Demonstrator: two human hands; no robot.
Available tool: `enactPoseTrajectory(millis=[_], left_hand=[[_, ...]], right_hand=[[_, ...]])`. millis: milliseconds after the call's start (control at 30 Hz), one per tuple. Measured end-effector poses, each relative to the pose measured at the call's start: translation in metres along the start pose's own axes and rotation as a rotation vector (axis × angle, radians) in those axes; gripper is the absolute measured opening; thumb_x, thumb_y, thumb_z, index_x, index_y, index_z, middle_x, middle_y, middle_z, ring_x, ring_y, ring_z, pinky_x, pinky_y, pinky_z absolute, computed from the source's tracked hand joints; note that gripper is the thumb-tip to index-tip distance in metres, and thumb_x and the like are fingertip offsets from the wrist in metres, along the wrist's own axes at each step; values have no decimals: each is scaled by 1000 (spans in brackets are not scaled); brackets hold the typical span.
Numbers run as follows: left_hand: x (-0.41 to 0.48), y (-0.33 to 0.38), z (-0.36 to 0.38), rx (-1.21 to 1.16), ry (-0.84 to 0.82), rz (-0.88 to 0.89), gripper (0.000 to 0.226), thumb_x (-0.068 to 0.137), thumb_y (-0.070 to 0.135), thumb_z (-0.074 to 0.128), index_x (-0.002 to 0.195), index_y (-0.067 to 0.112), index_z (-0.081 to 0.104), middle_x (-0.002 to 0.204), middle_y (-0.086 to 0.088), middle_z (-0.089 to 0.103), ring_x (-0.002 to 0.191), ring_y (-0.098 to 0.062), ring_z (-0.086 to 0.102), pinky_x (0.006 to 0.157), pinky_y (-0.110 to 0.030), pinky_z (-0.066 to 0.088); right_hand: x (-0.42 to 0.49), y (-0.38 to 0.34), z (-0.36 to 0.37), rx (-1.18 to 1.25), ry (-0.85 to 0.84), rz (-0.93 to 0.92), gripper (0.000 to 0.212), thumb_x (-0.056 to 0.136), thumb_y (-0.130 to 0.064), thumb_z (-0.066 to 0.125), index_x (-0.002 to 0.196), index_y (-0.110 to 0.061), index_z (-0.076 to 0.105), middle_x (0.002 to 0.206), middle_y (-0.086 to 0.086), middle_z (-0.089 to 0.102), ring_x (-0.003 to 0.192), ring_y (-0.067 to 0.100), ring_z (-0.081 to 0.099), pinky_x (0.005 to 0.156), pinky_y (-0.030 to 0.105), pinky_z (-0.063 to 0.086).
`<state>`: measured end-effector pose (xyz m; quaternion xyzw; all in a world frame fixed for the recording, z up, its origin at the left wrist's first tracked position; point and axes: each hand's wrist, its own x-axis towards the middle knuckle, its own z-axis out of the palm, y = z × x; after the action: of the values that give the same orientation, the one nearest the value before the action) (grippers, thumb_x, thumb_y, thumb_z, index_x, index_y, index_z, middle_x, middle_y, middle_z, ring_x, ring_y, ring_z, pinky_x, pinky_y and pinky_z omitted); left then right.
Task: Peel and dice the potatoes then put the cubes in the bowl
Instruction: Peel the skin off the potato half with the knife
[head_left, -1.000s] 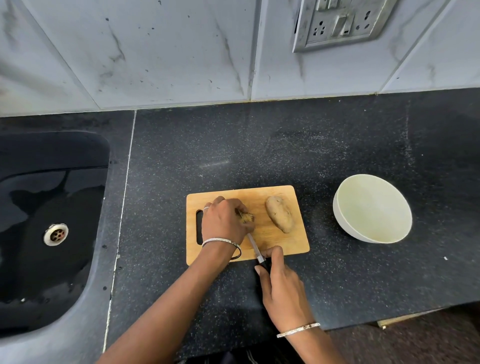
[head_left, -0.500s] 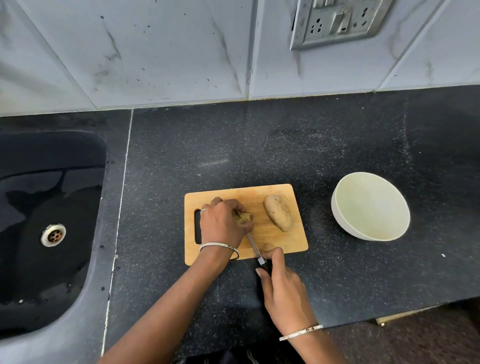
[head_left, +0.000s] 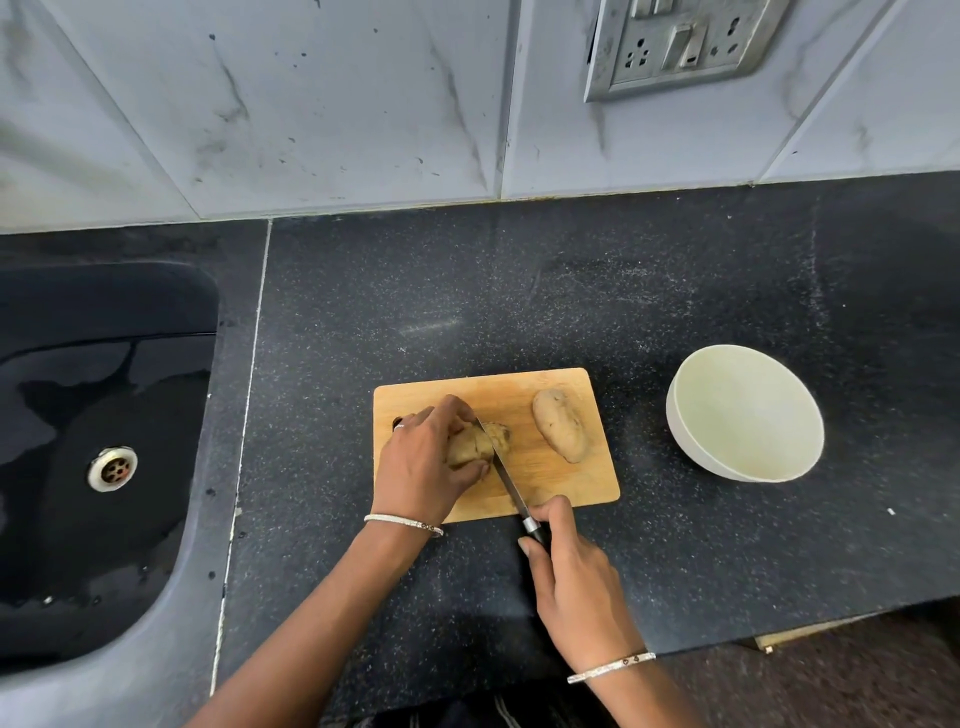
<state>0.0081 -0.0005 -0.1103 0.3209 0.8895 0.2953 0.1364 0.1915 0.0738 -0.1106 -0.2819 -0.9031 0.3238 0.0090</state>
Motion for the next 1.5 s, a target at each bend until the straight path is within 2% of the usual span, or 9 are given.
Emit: enactPoseTrajectory(millis=[333,533,633,767,833,967,1100,1267,1500], left_hand=[[-2,-1,1,-11,20,17,40,66,33,85,95,30,58,95,17,61,89,-12,53,67,-25,35],[-3,-4,1,-24,25,22,40,65,35,86,95,31,59,93,17,62,88,-10,52,66,-25,36],[-5,-8,2,-37,38,25,39,66,37,85,96,32,61,92,17,62,89,-10,52,66,-24,37],[-9,-11,4,-75,71,27,34,68,36,84,94,31,63,90,18,62,88,-10,53,64,-22,37],[-11,-11,5,-70,81,32,32,69,36,83,95,32,63,92,18,62,89,-12,55,66,-24,40],[-12,-13,5,-24,88,42,31,73,38,80,98,33,64,91,17,63,86,-12,56,66,-26,40],[-12,-13,4,-7,89,46,30,74,40,79,100,34,64,90,16,65,85,-11,57,66,-25,41],[-12,-12,5,6,89,64,28,75,39,78,98,34,64,88,15,64,82,-12,57,63,-25,37],[-9,-13,2,9,90,70,25,72,35,82,92,31,68,90,15,68,84,-13,61,64,-23,35]], right_hand=[[-21,4,-7,27,-34,40,18,100,-28,50,108,-33,34,65,-19,45,53,0,46,44,17,31],[-63,13,-33,2,-82,137,19,98,-40,46,108,-41,30,68,-11,55,60,1,54,63,14,45],[-73,10,-55,-58,-58,195,18,93,-48,48,106,-43,37,70,-11,61,60,1,57,55,16,43],[-52,-1,-62,43,57,98,15,95,-48,42,110,-45,39,65,-3,61,55,10,58,53,26,44],[-33,-4,-52,42,76,45,22,98,-48,34,120,-50,36,63,-5,61,58,10,59,56,34,48],[-8,-19,-27,-26,45,-30,41,101,-40,31,140,-53,28,70,-22,50,59,1,52,49,20,39],[-7,-17,-17,-62,60,-27,50,98,-45,22,147,-56,19,90,-13,61,73,11,62,56,32,48],[-7,-14,-10,-86,84,-29,66,100,-31,43,145,-63,7,82,-6,57,62,16,60,54,35,54],[9,-21,-5,-106,69,-7,69,101,-27,45,144,-61,4,80,-6,48,63,18,57,56,35,48]])
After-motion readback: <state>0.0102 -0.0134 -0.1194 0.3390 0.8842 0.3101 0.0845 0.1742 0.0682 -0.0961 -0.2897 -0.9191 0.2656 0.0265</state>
